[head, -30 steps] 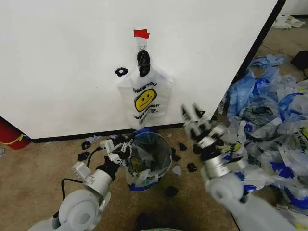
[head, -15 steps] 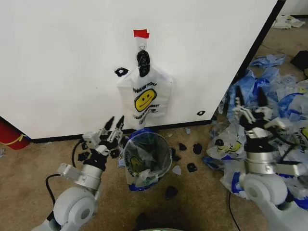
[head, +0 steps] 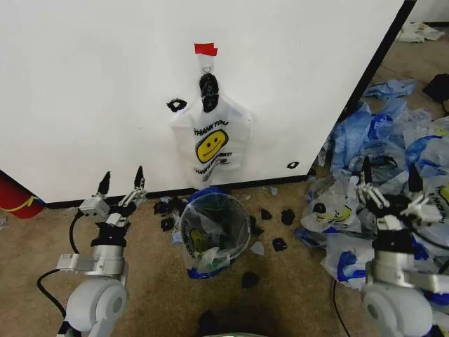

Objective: Pick up the garbage bag from the wall and place it over the trash bin.

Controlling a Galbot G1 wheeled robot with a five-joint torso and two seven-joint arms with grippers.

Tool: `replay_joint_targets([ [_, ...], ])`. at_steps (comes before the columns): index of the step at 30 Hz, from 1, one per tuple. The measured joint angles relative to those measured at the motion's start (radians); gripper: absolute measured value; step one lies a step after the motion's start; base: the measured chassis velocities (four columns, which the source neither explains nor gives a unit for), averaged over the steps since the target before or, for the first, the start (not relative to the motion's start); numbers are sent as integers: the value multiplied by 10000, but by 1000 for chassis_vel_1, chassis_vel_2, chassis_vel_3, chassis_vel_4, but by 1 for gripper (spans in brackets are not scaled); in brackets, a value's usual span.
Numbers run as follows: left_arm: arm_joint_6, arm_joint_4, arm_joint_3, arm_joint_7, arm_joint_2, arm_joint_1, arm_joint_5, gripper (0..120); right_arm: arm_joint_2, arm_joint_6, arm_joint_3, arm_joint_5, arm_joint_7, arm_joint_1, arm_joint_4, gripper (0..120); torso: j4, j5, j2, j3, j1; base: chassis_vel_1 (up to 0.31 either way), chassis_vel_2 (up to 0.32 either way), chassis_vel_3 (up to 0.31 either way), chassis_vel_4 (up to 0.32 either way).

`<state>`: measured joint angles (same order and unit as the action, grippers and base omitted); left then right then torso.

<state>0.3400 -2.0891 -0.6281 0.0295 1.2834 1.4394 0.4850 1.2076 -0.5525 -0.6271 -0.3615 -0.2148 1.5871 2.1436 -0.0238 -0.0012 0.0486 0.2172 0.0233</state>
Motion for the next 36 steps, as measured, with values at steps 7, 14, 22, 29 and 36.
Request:
replay_joint_targets([
  [7,722,374,-477,-331,103,141,-417,100,498,-67,697,795,-60,118,-738,100,3,2,0,1,0,0,0,0,0],
  [14,970,540,-609,-476,43,171,-280,100,616,-83,966,1096,84,-204,-1255,100,2,1,0,1,0,0,0,0,0],
  [22,987,568,-603,-483,32,162,-245,100,615,-99,978,1103,134,-254,-1302,100,2,1,0,1,1,0,0,0,0],
  [29,980,566,-589,-479,24,160,-230,100,605,-103,978,1087,140,-259,-1300,100,2,2,0,1,1,0,0,0,0],
  [36,968,558,-582,-472,21,159,-223,100,601,-106,977,1071,146,-264,-1295,100,2,2,0,1,1,0,0,0,0],
])
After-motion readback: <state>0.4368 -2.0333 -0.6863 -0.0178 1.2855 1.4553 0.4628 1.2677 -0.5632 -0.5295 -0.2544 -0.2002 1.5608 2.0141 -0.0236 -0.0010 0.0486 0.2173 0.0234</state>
